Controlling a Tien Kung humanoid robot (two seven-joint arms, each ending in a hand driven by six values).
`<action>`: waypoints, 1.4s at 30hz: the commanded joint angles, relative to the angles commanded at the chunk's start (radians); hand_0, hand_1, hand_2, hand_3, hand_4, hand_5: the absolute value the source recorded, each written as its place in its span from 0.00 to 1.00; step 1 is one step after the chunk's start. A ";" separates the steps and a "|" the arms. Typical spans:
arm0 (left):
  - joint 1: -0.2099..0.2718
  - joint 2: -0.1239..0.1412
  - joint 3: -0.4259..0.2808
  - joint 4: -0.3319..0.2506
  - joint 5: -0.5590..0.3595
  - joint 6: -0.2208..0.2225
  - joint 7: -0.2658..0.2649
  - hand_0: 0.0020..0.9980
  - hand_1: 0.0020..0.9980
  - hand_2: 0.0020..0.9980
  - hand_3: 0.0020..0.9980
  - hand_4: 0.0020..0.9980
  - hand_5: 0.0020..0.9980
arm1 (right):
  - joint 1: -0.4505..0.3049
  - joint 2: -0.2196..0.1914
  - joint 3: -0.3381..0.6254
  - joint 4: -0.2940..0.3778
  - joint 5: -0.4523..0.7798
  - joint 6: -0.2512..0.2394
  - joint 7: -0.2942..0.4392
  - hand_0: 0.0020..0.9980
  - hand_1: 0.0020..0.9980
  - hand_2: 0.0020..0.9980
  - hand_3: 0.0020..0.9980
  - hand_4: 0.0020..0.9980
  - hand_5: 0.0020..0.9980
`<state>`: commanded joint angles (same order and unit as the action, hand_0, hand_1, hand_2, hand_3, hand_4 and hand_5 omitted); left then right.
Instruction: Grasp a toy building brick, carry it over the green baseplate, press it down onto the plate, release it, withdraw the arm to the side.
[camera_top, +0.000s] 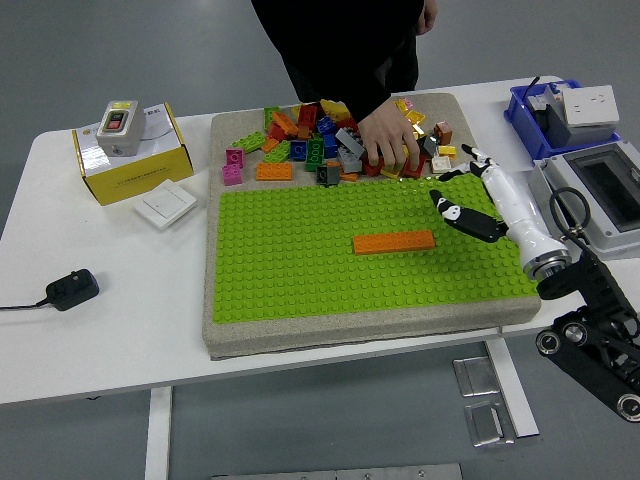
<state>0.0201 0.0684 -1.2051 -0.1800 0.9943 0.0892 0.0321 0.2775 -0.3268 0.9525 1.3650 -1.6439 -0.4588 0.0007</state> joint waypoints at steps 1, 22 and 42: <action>0.001 0.000 0.000 0.000 -0.002 0.000 0.000 0.66 0.66 0.66 0.64 0.27 0.63 | -0.028 0.006 0.042 -0.001 0.005 -0.008 0.007 0.88 0.92 0.96 0.66 0.65 0.52; 0.002 0.021 0.022 0.000 -0.017 0.001 -0.002 0.66 0.66 0.66 0.64 0.28 0.62 | -0.184 0.064 0.416 -0.044 0.009 -0.020 0.030 0.86 0.90 0.94 0.71 0.61 0.50; 0.004 0.003 0.007 0.000 -0.001 -0.002 -0.004 0.66 0.66 0.66 0.64 0.28 0.62 | -0.188 0.080 0.397 -0.057 0.046 -0.031 0.058 0.85 0.90 0.94 0.70 0.60 0.49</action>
<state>0.0237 0.0719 -1.1982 -0.1800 0.9937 0.0874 0.0276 0.0890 -0.2463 1.3499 1.3076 -1.5978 -0.4895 0.0585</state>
